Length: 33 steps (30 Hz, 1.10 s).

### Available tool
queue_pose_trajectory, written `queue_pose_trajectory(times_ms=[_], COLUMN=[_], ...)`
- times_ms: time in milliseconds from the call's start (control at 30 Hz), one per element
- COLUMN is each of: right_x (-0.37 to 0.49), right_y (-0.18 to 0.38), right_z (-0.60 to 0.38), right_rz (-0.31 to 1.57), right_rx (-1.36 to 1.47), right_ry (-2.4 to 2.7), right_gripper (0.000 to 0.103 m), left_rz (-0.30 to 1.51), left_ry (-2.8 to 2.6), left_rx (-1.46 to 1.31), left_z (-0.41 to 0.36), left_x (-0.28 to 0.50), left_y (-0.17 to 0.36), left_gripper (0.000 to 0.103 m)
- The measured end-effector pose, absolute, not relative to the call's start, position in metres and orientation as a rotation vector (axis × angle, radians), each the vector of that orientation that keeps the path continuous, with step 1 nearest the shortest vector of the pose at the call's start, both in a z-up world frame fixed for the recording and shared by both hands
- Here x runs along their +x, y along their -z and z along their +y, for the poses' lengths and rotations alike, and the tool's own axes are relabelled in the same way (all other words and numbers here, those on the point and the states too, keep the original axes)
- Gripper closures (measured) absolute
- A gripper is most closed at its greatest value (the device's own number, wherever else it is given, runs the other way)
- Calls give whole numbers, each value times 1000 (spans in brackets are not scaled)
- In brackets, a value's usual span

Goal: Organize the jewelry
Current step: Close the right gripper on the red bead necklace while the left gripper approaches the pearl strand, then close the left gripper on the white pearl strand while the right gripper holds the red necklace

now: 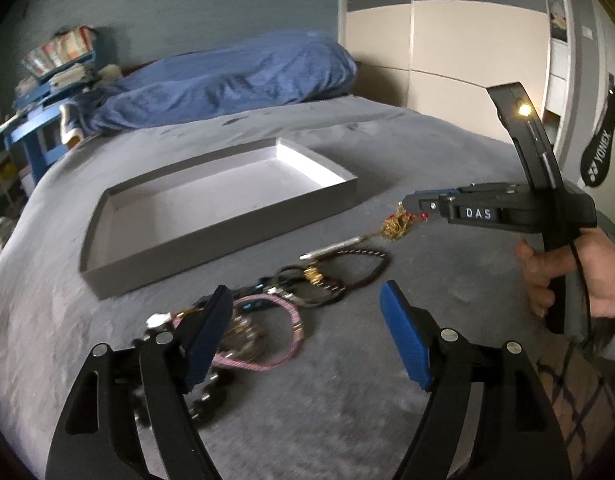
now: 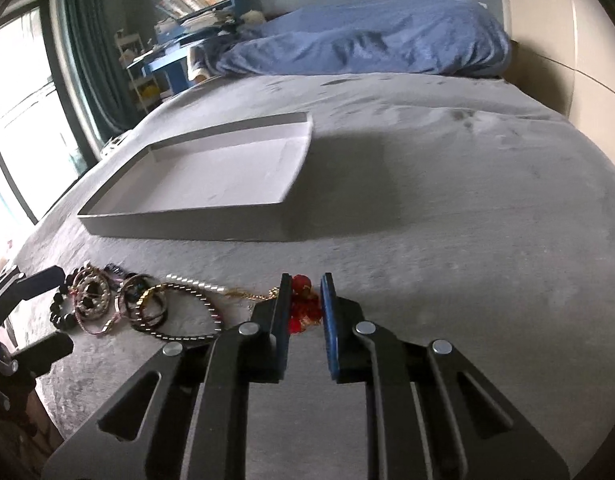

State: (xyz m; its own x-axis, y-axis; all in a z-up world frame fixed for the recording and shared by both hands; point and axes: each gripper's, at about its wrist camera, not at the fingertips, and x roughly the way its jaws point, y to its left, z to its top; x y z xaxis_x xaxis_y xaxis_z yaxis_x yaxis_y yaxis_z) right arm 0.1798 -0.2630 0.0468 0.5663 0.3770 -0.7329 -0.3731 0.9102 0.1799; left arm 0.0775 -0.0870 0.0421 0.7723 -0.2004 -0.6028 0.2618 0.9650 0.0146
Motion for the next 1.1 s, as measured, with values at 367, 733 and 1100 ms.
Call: queue_pose_trajectory(times_ms=[367,733,1100], right_x=[181,184,185], right_y=[-35,-32,-31], right_z=[-271,-273,-273], right_rz=[867,890,896], right_rx=[39,56,57], right_ry=[-417,-423,-423], right_gripper=[89,89,89], left_rz=[679,789,876], left_ry=[290,309,361], left_rx=[228,207,185], left_z=[-124,-120,-123], left_x=[114,158,181], left_y=[-36,-32,-22], left_gripper=[26,40,53])
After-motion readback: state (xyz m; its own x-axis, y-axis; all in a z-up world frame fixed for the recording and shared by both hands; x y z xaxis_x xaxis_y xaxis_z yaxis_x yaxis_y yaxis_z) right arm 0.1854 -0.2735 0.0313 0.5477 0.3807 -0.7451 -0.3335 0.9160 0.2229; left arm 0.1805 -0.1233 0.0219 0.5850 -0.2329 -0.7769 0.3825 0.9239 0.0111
